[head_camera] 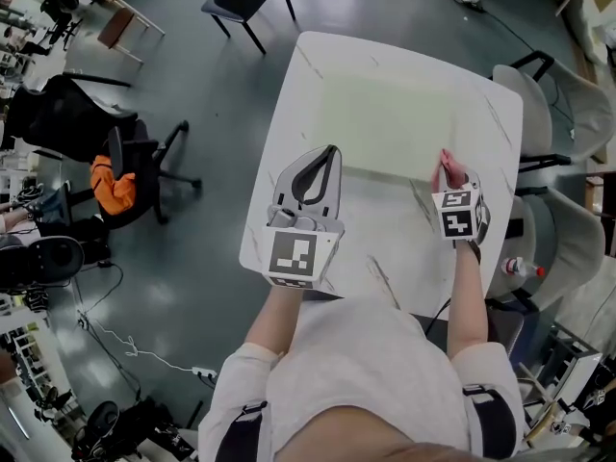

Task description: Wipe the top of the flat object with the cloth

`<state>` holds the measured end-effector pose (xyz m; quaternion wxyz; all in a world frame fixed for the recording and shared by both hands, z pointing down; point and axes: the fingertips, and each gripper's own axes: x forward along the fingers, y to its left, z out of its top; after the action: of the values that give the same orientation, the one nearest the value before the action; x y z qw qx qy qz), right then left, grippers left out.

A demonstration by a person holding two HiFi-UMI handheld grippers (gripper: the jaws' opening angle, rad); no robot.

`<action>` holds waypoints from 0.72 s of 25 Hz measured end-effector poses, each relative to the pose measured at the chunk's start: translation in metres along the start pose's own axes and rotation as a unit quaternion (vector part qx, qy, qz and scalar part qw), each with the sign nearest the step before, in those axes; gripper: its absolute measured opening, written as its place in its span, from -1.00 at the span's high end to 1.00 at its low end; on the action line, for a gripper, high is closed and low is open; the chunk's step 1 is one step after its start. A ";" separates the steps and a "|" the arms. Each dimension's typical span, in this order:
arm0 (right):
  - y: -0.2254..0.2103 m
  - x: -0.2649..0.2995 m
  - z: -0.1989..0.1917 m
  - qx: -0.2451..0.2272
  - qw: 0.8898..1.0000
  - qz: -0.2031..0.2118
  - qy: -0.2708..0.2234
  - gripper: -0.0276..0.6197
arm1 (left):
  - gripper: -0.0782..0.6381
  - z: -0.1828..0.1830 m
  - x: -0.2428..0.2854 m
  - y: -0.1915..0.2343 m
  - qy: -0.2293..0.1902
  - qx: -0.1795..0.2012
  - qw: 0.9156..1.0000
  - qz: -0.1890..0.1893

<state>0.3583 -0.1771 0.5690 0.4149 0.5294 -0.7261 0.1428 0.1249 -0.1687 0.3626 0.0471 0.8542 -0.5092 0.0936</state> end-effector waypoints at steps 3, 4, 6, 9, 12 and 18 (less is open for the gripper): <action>0.009 0.000 0.007 -0.007 1.000 -0.008 0.010 0.82 | 0.74 0.003 -0.007 0.009 -0.011 -0.003 1.000 -0.003; 0.014 0.001 0.011 -0.010 1.000 -0.009 0.010 0.82 | 0.74 0.004 -0.010 0.013 -0.016 -0.004 1.000 -0.003; 0.024 0.002 0.016 -0.012 1.000 -0.011 0.010 0.82 | 0.74 0.004 -0.015 0.020 -0.018 -0.005 1.000 -0.004; 0.042 0.004 0.025 -0.009 1.000 -0.010 0.008 0.82 | 0.74 0.000 -0.025 0.034 -0.009 -0.003 1.000 -0.004; 0.067 0.007 0.041 -0.008 1.000 -0.008 0.005 0.82 | 0.74 -0.002 -0.037 0.051 -0.008 -0.004 1.000 -0.006; 0.115 0.018 0.074 -0.008 1.000 -0.006 0.000 0.82 | 0.74 -0.007 -0.063 0.092 -0.007 -0.001 1.000 -0.007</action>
<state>0.2215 -0.1904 0.5637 0.4198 0.5302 -0.7243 0.1345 0.0140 -0.1571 0.3552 0.0449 0.8586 -0.5034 0.0864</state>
